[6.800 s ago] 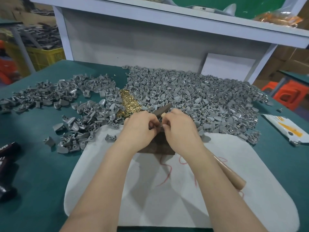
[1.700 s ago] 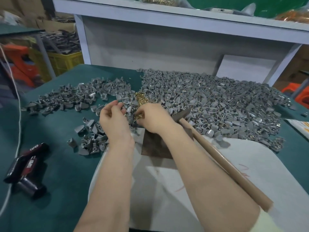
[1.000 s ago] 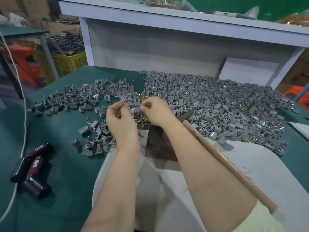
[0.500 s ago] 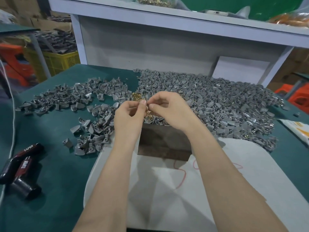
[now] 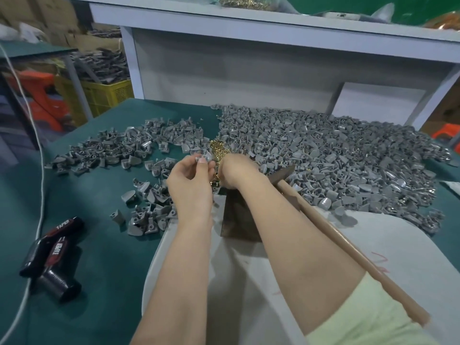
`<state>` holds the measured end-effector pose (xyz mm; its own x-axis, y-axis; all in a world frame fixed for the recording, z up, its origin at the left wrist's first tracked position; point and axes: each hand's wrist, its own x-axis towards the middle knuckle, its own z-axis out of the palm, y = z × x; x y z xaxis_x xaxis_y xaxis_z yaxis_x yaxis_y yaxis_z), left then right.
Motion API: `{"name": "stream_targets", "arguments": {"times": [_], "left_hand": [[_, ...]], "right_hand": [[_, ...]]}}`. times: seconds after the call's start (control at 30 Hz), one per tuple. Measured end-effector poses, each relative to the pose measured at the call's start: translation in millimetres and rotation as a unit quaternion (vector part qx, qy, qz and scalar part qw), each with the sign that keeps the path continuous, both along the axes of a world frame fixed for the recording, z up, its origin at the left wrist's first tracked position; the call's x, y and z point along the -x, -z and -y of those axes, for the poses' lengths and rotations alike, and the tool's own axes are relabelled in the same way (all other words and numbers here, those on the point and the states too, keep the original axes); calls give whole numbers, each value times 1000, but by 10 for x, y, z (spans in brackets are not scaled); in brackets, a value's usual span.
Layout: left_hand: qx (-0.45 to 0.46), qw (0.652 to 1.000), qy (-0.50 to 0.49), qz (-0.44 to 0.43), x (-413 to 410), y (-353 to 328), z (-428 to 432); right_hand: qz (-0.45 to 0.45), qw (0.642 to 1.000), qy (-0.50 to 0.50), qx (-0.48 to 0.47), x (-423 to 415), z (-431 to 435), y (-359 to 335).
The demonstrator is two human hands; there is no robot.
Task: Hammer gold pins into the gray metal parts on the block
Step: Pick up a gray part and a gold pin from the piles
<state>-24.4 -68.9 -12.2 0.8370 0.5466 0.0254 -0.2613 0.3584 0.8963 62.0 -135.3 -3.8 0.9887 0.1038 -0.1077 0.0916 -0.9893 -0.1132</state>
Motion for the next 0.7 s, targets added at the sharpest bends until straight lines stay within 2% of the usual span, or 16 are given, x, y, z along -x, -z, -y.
{"name": "stream_targets", "arguments": {"times": [0.17, 0.4, 0.7], "left_hand": [[13, 1000, 3, 0, 5, -8, 32], [0, 1000, 8, 8, 24, -25, 52], [-15, 1000, 10, -8, 22, -30, 78]], "right_hand": [[-39, 999, -6, 22, -81, -65, 20], [-42, 999, -9, 15, -30, -35, -17], [14, 998, 5, -60, 44, -74, -7]]}}
